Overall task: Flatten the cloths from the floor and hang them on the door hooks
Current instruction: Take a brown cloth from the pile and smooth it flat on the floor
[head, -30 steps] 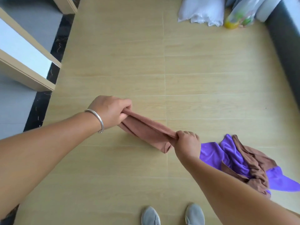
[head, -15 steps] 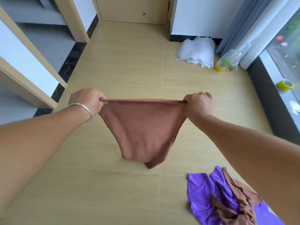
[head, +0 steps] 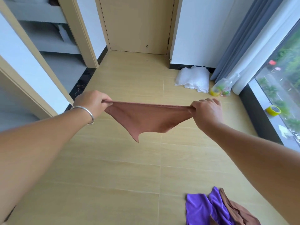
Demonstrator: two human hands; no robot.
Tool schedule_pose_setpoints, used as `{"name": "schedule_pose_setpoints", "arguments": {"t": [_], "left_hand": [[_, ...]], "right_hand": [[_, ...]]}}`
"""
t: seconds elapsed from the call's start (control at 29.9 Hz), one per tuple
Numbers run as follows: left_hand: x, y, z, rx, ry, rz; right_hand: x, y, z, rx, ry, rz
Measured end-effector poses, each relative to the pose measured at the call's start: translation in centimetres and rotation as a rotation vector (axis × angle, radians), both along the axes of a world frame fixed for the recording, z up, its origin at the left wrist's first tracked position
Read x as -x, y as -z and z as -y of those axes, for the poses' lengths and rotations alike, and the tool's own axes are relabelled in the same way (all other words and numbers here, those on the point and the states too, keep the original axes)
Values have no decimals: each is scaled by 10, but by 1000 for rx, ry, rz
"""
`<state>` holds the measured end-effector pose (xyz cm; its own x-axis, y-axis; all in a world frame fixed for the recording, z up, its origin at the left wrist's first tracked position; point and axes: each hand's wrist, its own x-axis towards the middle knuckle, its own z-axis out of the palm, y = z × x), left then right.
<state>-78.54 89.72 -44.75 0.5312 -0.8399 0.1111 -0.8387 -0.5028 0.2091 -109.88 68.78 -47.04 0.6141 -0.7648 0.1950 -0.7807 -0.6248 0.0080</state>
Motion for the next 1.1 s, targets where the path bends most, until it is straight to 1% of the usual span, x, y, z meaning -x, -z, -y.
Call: {"name": "schedule_pose_setpoints", "arguments": {"t": [0.1, 0.17, 0.27, 0.37, 0.44, 0.5, 0.6, 0.64, 0.7, 0.8, 0.87, 0.94, 1.0, 1.1], "left_hand": [[20, 36, -33, -93, 95, -44], [43, 70, -63, -109, 152, -59], [81, 120, -112, -108, 216, -57], [120, 174, -155, -134, 266, -105], [144, 208, -179, -218, 316, -111], [163, 249, -204, -313, 314, -117], [187, 312, -240, -551, 273, -192], [197, 331, -252, -616, 292, -191], [215, 361, -269, -687, 312, -222], [236, 394, -282, -746, 300, -289], [242, 409, -285, -779, 263, -317], [243, 423, -283, -736, 180, -381], [240, 436, -272, -641, 61, -490], [229, 459, -241, -528, -113, -604]], "right_hand": [[30, 32, -22, -53, -27, -36], [53, 62, -45, -120, -50, -92], [87, 116, -86, -190, -105, -235], [123, 174, -133, -270, -158, -376], [147, 209, -164, -319, -211, -497], [169, 241, -195, -364, -272, -588], [202, 282, -232, -476, -319, -688], [210, 294, -243, -517, -311, -699], [223, 313, -261, -566, -299, -724], [244, 345, -278, -599, -263, -668], [260, 369, -284, -633, -215, -683], [268, 395, -281, -624, -200, -658], [269, 416, -272, -626, -180, -660], [256, 441, -244, -624, -40, -473]]}}
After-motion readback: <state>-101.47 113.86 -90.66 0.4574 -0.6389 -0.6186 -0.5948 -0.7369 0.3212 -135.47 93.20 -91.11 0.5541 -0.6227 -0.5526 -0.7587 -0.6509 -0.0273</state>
